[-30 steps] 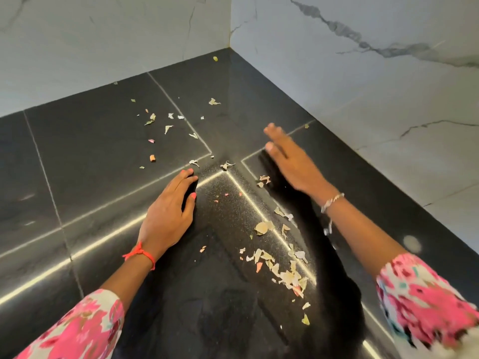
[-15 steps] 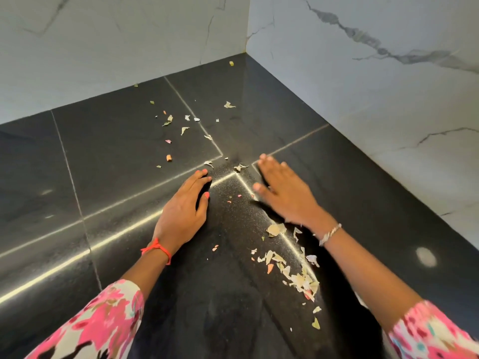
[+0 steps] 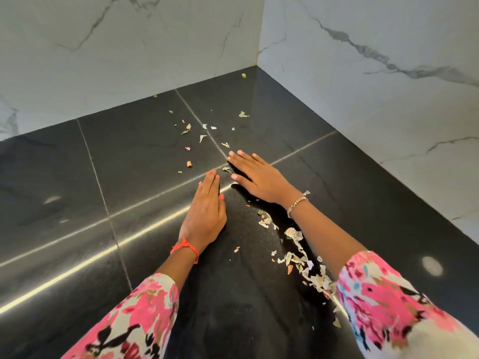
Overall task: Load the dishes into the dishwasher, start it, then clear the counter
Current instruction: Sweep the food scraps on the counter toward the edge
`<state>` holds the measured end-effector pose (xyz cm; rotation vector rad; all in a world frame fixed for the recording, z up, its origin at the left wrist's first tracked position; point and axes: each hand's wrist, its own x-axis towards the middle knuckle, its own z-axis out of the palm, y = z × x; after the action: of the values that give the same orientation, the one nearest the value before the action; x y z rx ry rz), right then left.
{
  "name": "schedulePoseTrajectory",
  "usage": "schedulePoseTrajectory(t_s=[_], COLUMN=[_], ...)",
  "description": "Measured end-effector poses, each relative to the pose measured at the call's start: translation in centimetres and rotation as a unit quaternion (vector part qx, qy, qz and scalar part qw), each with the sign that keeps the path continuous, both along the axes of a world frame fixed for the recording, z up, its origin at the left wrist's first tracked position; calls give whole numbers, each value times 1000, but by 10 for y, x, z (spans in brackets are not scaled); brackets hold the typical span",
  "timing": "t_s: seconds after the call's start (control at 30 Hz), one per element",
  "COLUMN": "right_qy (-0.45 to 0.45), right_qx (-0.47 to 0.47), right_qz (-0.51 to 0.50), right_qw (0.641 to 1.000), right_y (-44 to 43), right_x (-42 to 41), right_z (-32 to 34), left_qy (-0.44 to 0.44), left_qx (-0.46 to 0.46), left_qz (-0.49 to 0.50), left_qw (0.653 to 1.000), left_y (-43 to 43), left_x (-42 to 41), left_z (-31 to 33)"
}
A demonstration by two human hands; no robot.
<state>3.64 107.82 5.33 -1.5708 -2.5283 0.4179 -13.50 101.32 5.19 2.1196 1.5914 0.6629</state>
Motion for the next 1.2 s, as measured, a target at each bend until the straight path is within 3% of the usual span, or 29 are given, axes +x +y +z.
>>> schedulePoseTrajectory(t_s=[0.1, 0.2, 0.27, 0.33, 0.43, 0.53, 0.63, 0.8, 0.93, 1.0, 1.07, 1.13, 1.2], right_qy=[28, 143, 255, 323, 255, 197, 189, 204, 269, 269, 214, 164, 109], right_qx=[-20, -132, -202, -160, -92, -78, -49, -67, -106, -20, 52, 26, -22], right_qz=[68, 81, -8, -148, -291, -312, -326, -338, -337, -417, -516, -576, -594], right_qw=[997, 978, 946, 921, 917, 926, 925, 916, 896, 868, 828, 800, 797], right_y=[-38, -91, -118, -137, -164, -183, -185, -183, -205, -227, -251, -272, -281], right_x=[3, 18, 35, 58, 86, 88, 82, 78, 67, 63, 58, 48, 33], right_z=[9, 18, 28, 36, 31, 17, 15, 15, 29, 34, 33, 26, 13], left_qy=[-9, -5, 11, 47, 106, 122, 72, -63, -163, -141, -99, -38, 21], left_qx=[8, 14, 13, 16, 18, -7, -42, -98, -90, -74, -64, -55, -22], left_qz=[-10, -19, -23, -31, -52, -69, -83, -224, -127, -94, -88, -108, -135], left_qw=[1000, 1000, 1000, 998, 993, 990, 993, 968, 974, 983, 989, 992, 990], left_y=[3, 4, 3, 2, 1, -9, -48, -112, -98, -79, -66, -64, -66], left_x=[0, -1, -1, 0, -2, 6, 33, 70, 56, 34, 9, -10, -18], left_z=[-4, -5, -5, -4, -3, 3, 11, 20, 32, 28, 18, 8, -3])
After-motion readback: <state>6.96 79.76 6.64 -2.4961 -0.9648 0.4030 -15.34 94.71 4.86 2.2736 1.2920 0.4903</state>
